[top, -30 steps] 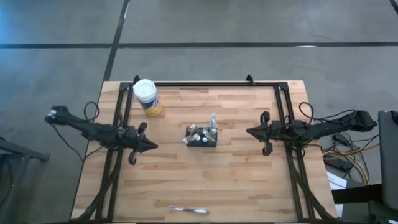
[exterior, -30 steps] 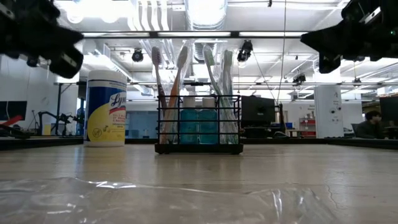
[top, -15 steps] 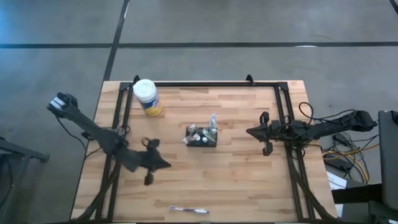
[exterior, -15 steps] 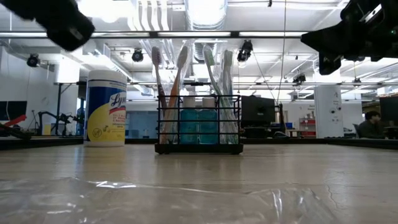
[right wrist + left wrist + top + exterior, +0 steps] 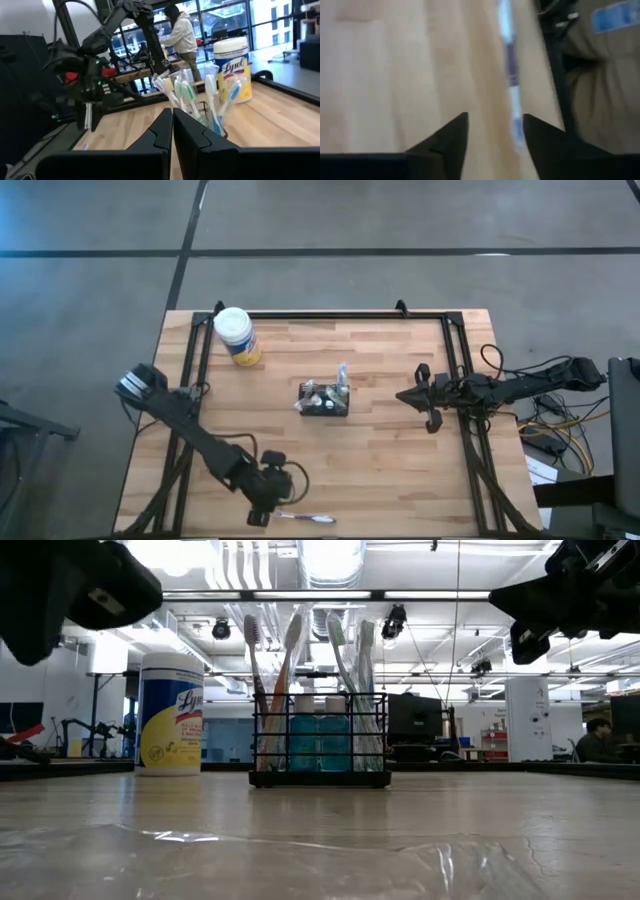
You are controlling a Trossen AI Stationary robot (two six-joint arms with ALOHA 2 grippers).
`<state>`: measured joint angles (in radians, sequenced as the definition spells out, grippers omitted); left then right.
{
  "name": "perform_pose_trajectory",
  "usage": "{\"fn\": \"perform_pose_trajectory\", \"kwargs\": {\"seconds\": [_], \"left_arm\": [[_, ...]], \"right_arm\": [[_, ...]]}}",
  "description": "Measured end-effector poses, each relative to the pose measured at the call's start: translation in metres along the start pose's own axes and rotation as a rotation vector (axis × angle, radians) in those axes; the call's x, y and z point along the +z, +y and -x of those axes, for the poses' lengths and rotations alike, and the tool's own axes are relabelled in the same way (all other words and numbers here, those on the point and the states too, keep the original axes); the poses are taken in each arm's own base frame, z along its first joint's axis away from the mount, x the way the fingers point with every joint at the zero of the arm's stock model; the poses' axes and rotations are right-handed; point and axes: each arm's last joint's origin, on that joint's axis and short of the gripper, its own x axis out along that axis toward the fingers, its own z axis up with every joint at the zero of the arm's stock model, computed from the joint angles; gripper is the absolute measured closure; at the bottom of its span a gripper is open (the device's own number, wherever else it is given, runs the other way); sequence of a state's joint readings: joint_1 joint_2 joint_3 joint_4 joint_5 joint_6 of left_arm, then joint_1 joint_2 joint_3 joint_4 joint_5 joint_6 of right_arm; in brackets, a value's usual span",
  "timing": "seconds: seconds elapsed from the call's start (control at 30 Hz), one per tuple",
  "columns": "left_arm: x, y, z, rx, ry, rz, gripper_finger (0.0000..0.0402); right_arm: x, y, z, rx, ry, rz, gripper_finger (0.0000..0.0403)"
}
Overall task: Pick & Place toothbrushing station
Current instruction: Put the purple toothbrush into the wire organizer
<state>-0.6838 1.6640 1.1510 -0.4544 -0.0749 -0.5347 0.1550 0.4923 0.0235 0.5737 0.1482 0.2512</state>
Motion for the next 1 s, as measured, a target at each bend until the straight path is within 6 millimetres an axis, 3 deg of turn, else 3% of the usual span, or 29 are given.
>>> {"fn": "perform_pose_trajectory", "kwargs": {"seconds": [0.17,0.33,1.0], "left_arm": [[0.002,-0.015,-0.015,-0.048,0.11,0.001,0.0143],[0.0,-0.021,-0.025,-0.063,0.14,0.033,0.0107],[-0.017,-0.02,-0.07,0.013,0.182,0.025,0.0115]], "right_arm": [[0.0,0.0,0.0,0.001,0.001,-0.03,0.039],[0.0,0.0,0.0,0.012,0.005,-0.031,0.039],[0.0,0.0,0.0,0.015,0.001,-0.026,0.039]]}}
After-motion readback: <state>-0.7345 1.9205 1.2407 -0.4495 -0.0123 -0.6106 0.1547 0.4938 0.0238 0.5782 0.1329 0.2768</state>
